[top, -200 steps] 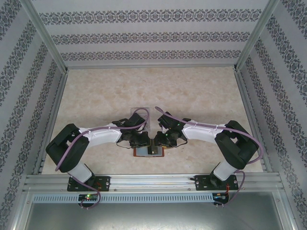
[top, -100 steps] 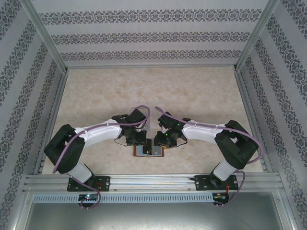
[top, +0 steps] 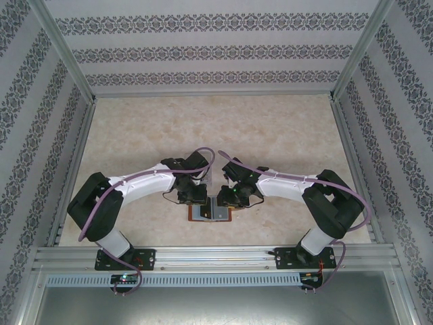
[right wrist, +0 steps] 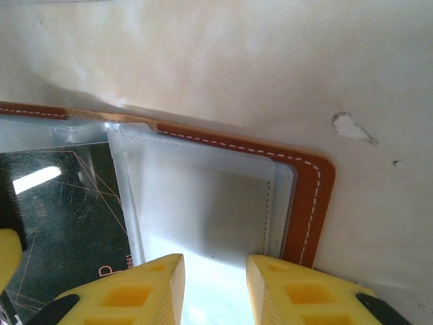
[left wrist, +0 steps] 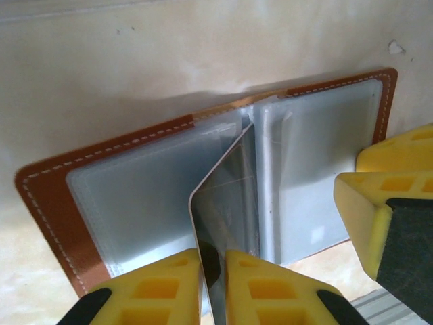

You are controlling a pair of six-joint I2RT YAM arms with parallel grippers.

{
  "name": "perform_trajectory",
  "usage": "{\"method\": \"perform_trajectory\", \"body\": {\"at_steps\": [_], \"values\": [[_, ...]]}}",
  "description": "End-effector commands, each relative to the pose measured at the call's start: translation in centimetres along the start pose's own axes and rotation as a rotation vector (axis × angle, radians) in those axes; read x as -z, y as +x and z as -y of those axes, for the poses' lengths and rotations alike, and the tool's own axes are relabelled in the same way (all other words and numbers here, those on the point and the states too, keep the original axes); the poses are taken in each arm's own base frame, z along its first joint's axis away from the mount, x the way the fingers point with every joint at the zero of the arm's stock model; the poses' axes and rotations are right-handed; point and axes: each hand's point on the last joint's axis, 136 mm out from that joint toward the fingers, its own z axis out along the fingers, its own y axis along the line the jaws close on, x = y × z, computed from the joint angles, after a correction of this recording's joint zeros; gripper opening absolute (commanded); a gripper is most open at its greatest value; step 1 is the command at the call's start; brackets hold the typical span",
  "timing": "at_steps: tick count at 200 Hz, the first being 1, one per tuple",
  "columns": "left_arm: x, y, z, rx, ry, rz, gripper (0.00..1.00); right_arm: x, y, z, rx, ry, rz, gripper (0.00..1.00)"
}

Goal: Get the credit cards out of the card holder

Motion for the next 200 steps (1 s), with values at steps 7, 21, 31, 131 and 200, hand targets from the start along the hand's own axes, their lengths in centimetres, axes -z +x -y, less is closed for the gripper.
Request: {"method": "perform_trajectory", "body": {"at_steps": [7,21,31,131,200], "values": [[0.0,-0.1,1.4,0.016,0.08,-0.015,0.19,-1.0,0.9,1.6,0.0,0.071,-0.037,0.33],[0.0,-0.1,1.8,0.02,0.101,-0.016,0.19,-1.0,0.9,1.6,0.002,0.071,-0.036,0.33],[0.1,-0.2,2.2,0.022,0.119,-0.014,0.19,-1.0,0.8,1.6,0.0,0.069,-0.037,0.33],[0.8,0.1,2.1,0.004,0.1,-0.007,0.05,-1.2,0.8,1.6,0.007,0.07,-0.041,0.33],[3.6,0.1,2.0,-0.172,0.056,0.021,0.0,0.3,0.0,0.9,0.028,0.065,-0.003,0.33]]}}
